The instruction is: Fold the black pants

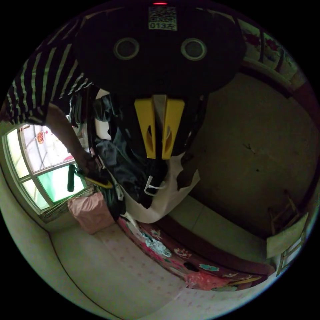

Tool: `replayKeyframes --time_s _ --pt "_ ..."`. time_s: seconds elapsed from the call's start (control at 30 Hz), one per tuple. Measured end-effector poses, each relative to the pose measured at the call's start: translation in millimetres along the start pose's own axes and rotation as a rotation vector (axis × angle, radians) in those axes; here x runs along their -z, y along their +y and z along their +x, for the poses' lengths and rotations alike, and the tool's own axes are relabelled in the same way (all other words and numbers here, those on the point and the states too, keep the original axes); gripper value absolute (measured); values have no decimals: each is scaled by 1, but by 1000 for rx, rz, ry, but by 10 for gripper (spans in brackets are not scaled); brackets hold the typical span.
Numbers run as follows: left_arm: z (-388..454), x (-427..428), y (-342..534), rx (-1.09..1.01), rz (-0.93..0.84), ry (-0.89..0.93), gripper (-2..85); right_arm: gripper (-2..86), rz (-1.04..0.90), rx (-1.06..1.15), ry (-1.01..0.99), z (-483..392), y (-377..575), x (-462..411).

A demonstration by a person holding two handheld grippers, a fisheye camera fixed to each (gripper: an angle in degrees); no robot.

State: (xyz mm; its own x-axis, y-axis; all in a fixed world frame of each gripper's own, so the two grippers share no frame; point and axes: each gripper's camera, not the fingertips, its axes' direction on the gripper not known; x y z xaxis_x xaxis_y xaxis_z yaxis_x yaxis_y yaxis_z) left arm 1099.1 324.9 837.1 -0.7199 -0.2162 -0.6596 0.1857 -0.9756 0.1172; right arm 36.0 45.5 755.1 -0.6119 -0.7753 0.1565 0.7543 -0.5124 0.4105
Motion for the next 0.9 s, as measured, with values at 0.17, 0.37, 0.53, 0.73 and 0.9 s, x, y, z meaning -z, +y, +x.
replayKeyframes --time_s 0.17,0.37,0.53,0.73,0.9 --pt "-11 3 8 -27 -3 23 15 111 -225 287 0 -16 -110 -74" --pt "-2 4 9 -136 -32 -65 14 47 -448 401 -10 -13 -143 -116" --pt "23 15 9 -231 -6 -128 15 20 -387 367 -2 -7 -160 -106" --pt "51 49 3 -267 58 -304 17 23 -135 433 51 -32 -189 -76" --pt "48 34 -11 -157 -49 -321 27 75 -181 372 75 -36 -193 -94"
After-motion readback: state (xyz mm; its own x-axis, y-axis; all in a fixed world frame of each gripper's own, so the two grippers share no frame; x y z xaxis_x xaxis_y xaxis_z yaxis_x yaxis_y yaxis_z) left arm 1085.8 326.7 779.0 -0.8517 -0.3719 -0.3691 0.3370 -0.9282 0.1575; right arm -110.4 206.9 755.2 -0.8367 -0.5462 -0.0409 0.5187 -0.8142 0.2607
